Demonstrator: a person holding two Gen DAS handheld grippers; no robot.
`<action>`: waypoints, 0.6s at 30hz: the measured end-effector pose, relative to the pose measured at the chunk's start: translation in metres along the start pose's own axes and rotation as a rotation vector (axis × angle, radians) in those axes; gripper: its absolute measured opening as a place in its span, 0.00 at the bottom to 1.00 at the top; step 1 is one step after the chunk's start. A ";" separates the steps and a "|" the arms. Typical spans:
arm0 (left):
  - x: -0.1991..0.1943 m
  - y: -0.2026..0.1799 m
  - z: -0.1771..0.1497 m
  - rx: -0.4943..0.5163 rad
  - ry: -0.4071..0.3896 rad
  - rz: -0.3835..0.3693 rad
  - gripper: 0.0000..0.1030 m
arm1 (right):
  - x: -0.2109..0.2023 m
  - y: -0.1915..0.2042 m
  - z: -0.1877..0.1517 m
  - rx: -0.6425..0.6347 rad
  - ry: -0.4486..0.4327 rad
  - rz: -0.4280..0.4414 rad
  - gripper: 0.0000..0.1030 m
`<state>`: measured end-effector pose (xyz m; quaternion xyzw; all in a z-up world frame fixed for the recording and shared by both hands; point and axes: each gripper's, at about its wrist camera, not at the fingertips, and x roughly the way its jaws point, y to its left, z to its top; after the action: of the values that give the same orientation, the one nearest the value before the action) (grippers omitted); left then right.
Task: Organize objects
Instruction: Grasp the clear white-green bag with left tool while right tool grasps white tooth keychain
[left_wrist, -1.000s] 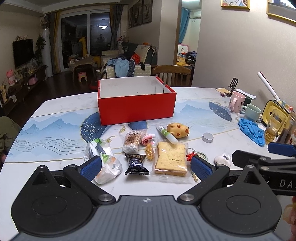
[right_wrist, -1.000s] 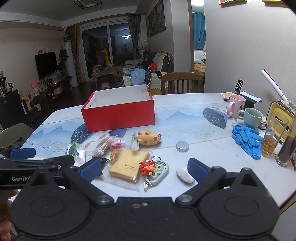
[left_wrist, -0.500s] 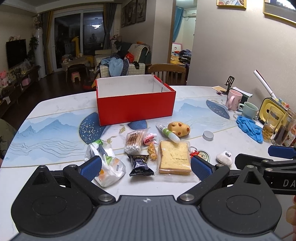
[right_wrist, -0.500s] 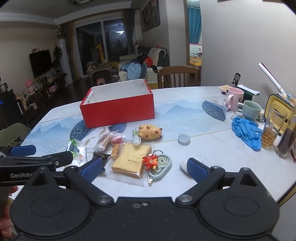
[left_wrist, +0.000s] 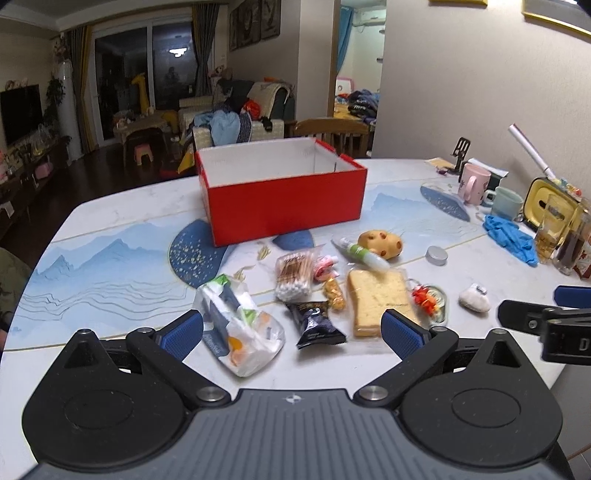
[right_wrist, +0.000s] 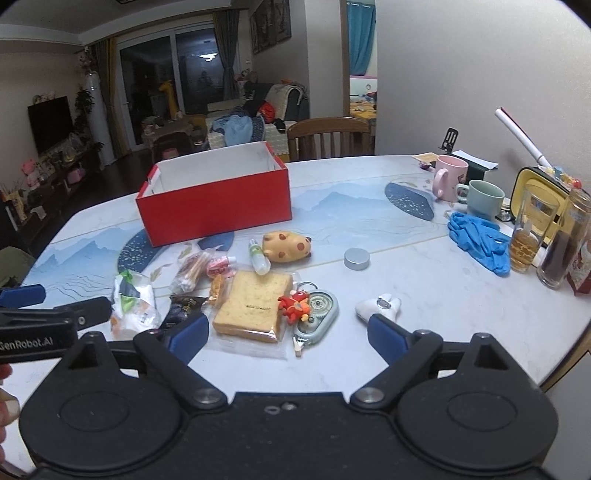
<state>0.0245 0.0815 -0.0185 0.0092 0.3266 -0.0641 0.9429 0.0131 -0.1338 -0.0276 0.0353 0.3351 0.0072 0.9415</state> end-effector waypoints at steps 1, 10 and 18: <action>0.003 0.001 0.000 0.004 0.007 0.008 1.00 | 0.002 -0.001 0.000 0.001 0.003 -0.006 0.90; 0.045 0.013 0.002 -0.005 0.075 0.109 0.99 | 0.049 -0.028 0.007 -0.015 0.041 -0.085 0.87; 0.090 0.018 0.007 -0.025 0.146 0.200 0.99 | 0.103 -0.058 0.016 -0.057 0.095 -0.112 0.84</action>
<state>0.1017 0.0882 -0.0688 0.0344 0.3926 0.0353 0.9184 0.1026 -0.1884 -0.0841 -0.0104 0.3807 -0.0342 0.9240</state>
